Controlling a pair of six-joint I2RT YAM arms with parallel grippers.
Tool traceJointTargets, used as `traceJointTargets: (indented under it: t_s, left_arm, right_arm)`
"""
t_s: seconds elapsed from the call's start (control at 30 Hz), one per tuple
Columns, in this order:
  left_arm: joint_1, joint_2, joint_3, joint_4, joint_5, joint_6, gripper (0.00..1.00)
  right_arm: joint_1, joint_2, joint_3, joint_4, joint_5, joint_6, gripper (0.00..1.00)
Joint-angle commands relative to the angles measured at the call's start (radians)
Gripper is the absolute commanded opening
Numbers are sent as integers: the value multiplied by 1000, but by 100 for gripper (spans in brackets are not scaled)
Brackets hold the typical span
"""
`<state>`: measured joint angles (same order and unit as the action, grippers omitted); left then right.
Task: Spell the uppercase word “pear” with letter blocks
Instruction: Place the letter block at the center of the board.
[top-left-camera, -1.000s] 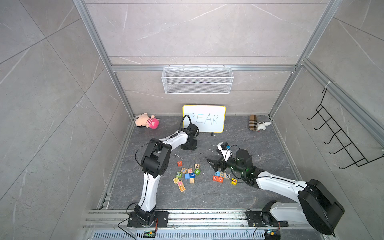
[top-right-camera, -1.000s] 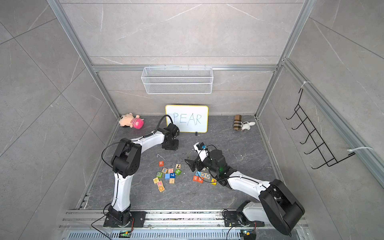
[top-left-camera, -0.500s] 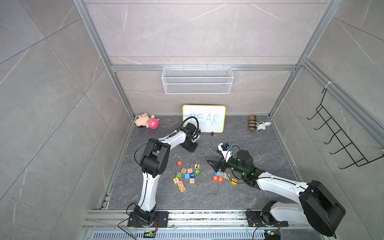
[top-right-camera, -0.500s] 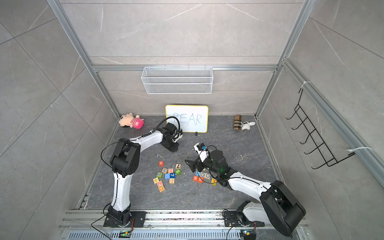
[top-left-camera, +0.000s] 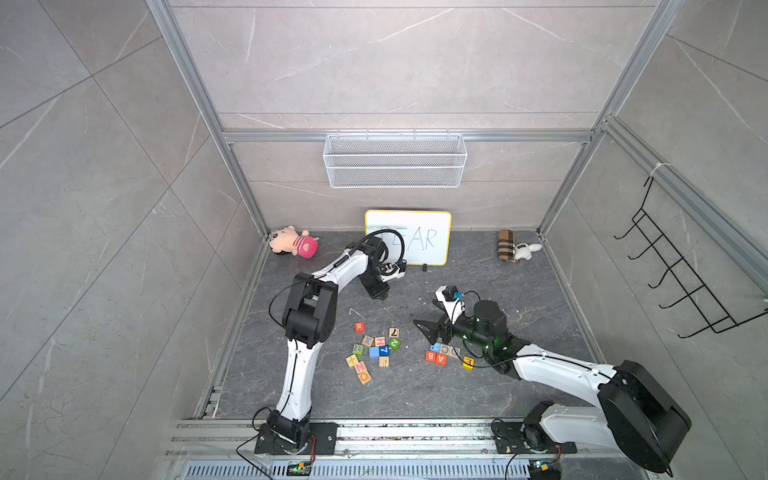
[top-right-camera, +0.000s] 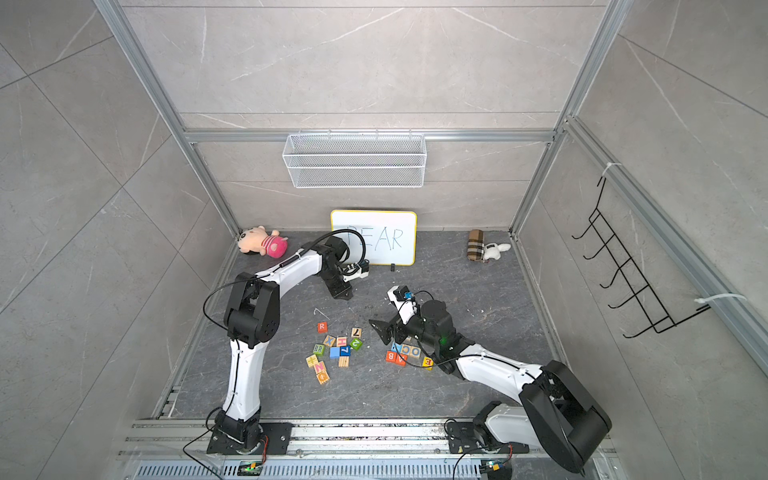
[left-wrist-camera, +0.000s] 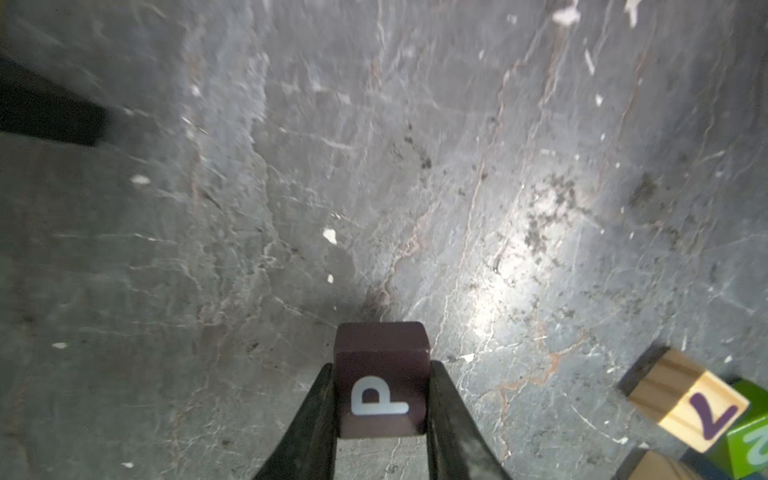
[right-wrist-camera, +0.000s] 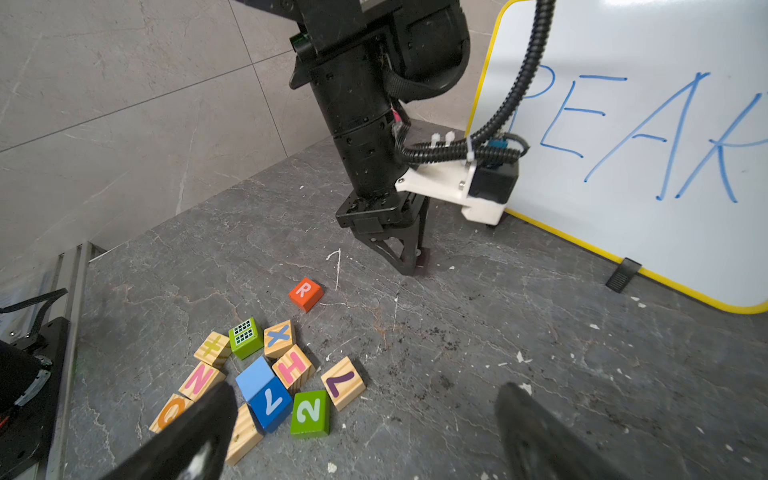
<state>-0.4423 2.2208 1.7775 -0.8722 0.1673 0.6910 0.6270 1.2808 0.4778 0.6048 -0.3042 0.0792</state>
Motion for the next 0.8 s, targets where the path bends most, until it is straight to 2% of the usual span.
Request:
traceJointTargets:
  t_s: [0.0, 0.63, 0.77]
  left_arm:
    - [2, -22, -29, -28, 3, 118, 22]
    - [5, 5, -20, -19, -46, 288, 31]
    - [5, 8, -1, -16, -37, 309, 38]
  right_arm:
    - [3, -13, -16, 36, -18, 12, 99]
    - [3, -9, -15, 46, -33, 12, 99]
    - [3, -14, -18, 46, -30, 8, 99]
